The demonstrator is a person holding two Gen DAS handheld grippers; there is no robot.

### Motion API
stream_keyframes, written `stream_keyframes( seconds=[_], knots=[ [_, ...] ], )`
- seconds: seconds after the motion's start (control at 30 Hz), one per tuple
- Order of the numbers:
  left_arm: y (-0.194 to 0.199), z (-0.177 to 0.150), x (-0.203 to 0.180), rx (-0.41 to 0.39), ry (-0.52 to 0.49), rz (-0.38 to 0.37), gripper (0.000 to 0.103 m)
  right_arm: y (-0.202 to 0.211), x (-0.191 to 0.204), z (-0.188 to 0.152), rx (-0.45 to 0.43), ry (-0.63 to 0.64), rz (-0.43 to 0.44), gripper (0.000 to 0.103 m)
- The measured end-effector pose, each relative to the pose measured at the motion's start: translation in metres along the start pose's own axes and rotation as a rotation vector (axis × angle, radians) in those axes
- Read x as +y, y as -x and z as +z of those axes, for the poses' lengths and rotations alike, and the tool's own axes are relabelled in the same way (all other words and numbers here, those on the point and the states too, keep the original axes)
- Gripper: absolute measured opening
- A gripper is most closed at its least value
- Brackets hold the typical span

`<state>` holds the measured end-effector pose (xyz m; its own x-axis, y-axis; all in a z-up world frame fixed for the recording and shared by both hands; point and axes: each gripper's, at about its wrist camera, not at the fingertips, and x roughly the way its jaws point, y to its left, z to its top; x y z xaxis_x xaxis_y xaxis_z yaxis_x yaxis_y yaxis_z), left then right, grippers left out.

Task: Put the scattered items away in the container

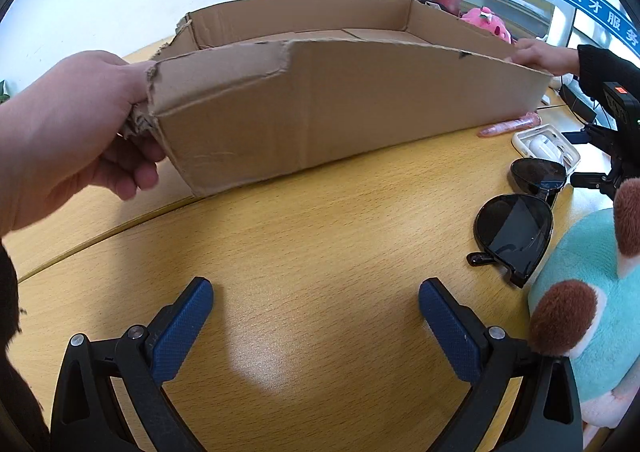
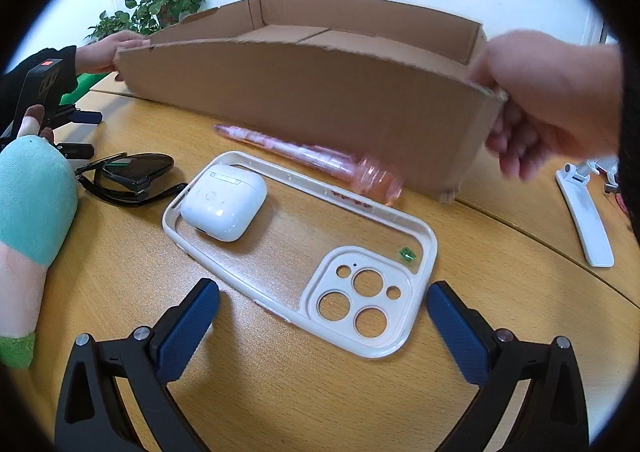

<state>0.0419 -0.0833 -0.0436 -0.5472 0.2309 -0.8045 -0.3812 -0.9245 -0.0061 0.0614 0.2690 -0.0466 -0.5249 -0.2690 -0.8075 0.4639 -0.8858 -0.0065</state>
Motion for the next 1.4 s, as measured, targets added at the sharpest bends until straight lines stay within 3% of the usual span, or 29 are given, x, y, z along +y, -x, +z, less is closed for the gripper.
stream_keyframes(
  seconds=[0.93,1.2,1.4],
  knots=[
    [0.000,0.000,-0.002,0.000,0.008,0.004,0.103,0.001,0.001,-0.003,0.000,0.017,0.018,0.103],
    [0.001,0.000,-0.003,-0.001,0.029,0.020,0.103,0.014,-0.001,-0.016,0.001,-0.082,-0.056,0.103],
    [-0.006,0.004,-0.008,-0.001,0.038,0.027,0.103,0.033,0.022,-0.044,0.002,-0.210,-0.148,0.103]
  ],
)
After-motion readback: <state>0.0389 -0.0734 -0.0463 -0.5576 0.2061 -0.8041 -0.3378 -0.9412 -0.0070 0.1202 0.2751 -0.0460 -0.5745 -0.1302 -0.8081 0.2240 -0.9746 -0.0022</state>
